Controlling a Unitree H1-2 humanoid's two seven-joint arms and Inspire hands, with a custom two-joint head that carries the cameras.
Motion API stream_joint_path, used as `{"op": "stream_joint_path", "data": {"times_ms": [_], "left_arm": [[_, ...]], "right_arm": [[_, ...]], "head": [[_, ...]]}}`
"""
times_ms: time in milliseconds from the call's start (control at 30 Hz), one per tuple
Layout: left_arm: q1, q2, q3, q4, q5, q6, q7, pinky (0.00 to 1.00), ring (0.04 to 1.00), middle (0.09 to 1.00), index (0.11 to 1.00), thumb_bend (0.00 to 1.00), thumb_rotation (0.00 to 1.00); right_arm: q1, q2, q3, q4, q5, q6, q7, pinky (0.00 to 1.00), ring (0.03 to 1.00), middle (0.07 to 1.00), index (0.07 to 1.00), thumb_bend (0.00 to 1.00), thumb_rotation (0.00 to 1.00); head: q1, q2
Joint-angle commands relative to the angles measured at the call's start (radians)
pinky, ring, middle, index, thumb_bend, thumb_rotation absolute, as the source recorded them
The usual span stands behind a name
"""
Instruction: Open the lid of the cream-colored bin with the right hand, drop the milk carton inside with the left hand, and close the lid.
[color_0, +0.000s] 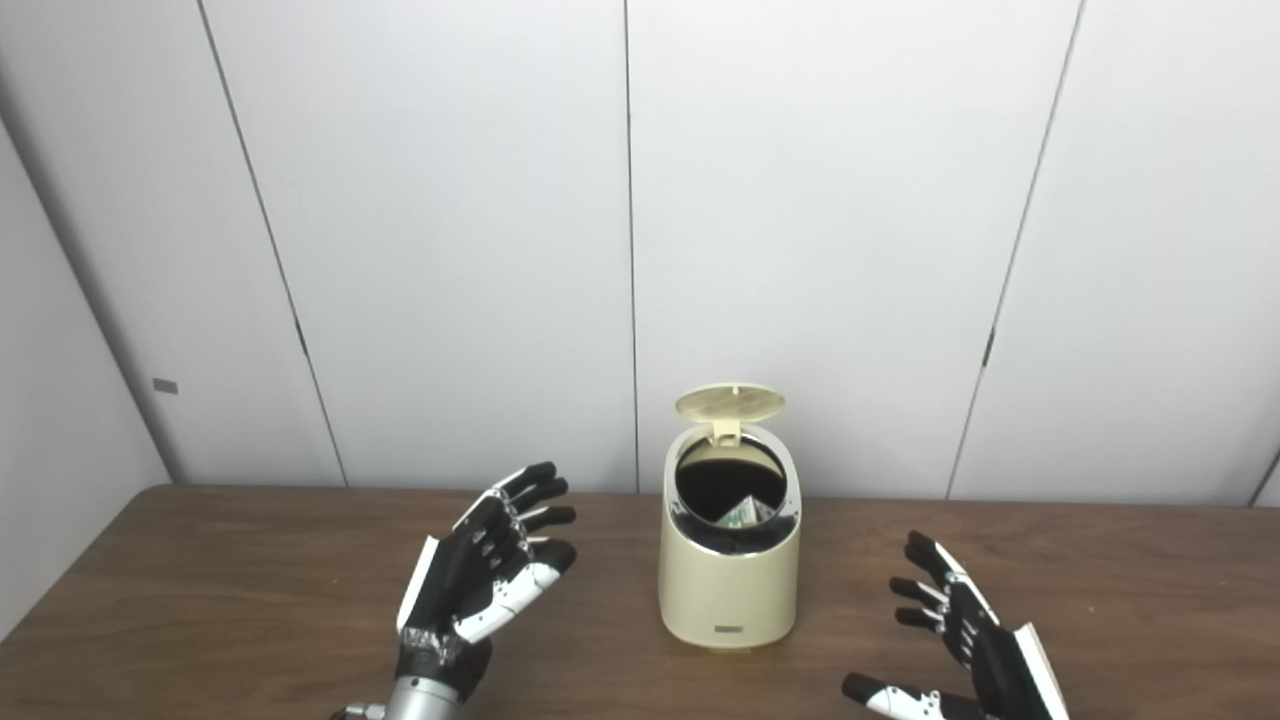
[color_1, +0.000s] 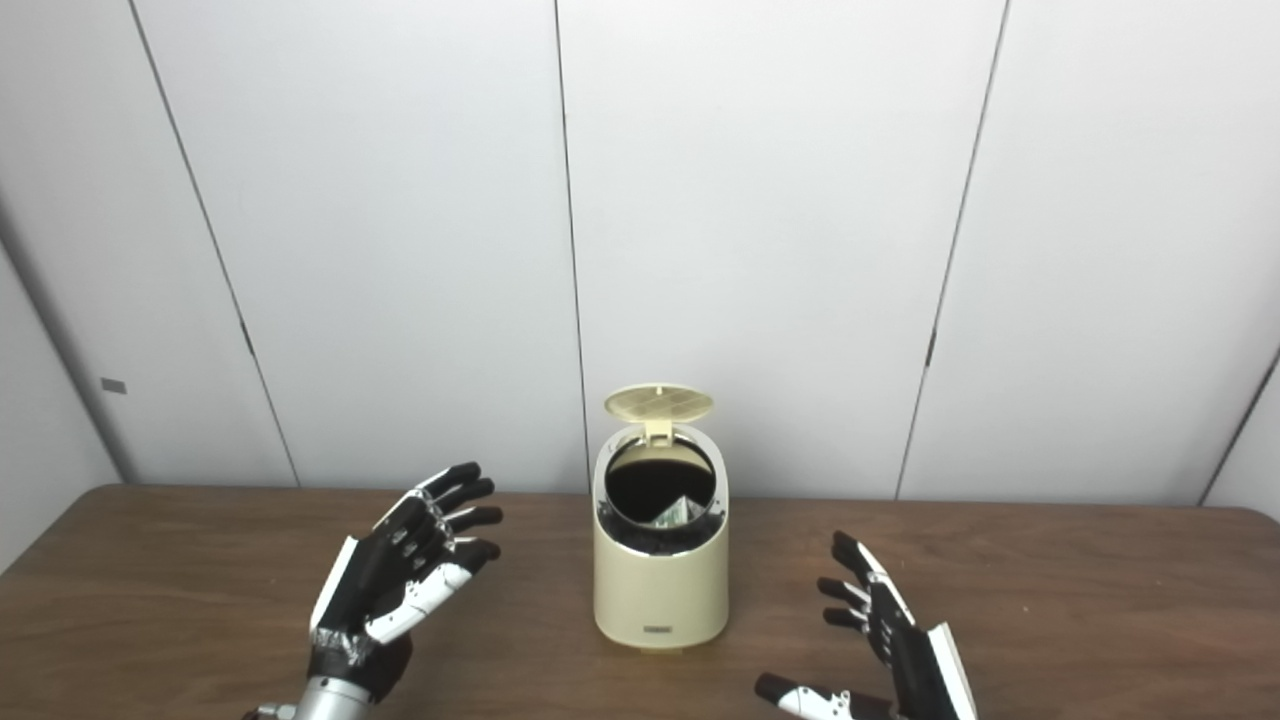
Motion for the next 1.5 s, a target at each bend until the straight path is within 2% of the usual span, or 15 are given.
{"op": "stream_joint_path", "data": {"times_ms": [0,233,400,567,667,800,900,1000,1200,1467], "left_arm": [[-0.023,-0.001,0.009,-0.044,0.004,0.009,-0.007,0.55,0.689,0.764,0.811,0.74,0.26],[0.005,0.005,0.004,-0.046,0.033,0.038,-0.022,0.51,0.654,0.731,0.792,0.7,0.25],[0.027,-0.011,0.014,-0.031,0.031,0.038,-0.024,0.52,0.652,0.725,0.775,0.72,0.22],[0.039,-0.012,0.012,-0.001,0.034,0.011,-0.045,0.55,0.667,0.735,0.778,0.73,0.24],[0.041,-0.017,0.012,0.015,0.024,-0.002,-0.059,0.54,0.668,0.73,0.774,0.71,0.21],[0.047,-0.032,0.014,0.031,0.017,-0.011,-0.071,0.55,0.67,0.73,0.768,0.69,0.2],[0.05,-0.044,0.015,0.041,0.021,-0.016,-0.073,0.53,0.659,0.723,0.757,0.68,0.17],[0.051,-0.051,0.017,0.047,0.021,-0.015,-0.075,0.53,0.663,0.726,0.756,0.71,0.2],[0.043,-0.056,0.021,0.069,0.022,-0.03,-0.083,0.54,0.669,0.731,0.755,0.73,0.22],[0.037,-0.056,0.025,0.074,0.025,-0.036,-0.083,0.54,0.669,0.735,0.753,0.74,0.22]], "right_arm": [[-0.034,-0.01,-0.003,-0.031,0.007,-0.029,-0.001,0.72,0.808,0.902,0.894,0.83,0.25],[-0.029,-0.012,-0.002,-0.051,0.004,-0.012,0.006,0.72,0.796,0.9,0.895,0.83,0.24],[-0.026,-0.014,-0.004,-0.039,0.01,-0.04,0.003,0.71,0.793,0.89,0.891,0.82,0.26],[-0.029,-0.019,-0.01,-0.033,0.035,-0.059,0.005,0.69,0.784,0.887,0.88,0.81,0.37],[-0.039,-0.032,-0.013,-0.038,0.033,-0.066,0.007,0.67,0.78,0.896,0.884,0.78,0.4],[-0.074,-0.064,-0.013,-0.07,0.009,-0.013,0.02,0.65,0.779,0.89,0.884,0.81,0.45],[-0.113,-0.097,-0.013,-0.081,0.001,0.005,0.039,0.69,0.794,0.886,0.884,0.81,0.47],[-0.17,-0.124,-0.014,-0.071,0.007,0.017,0.057,0.72,0.809,0.883,0.873,0.82,0.49],[-0.271,-0.168,-0.003,-0.076,-0.013,0.069,0.096,0.67,0.793,0.891,0.861,0.83,0.41],[-0.381,-0.188,0.017,-0.083,-0.022,0.137,0.154,0.69,0.8,0.872,0.851,0.85,0.35]], "head": [[0.001,0.001],[-0.018,0.005],[-0.056,-0.002],[-0.063,0.001],[-0.063,0.002],[-0.058,0.001],[-0.058,0.0],[-0.055,0.0],[-0.051,-0.002],[-0.047,-0.005]]}}
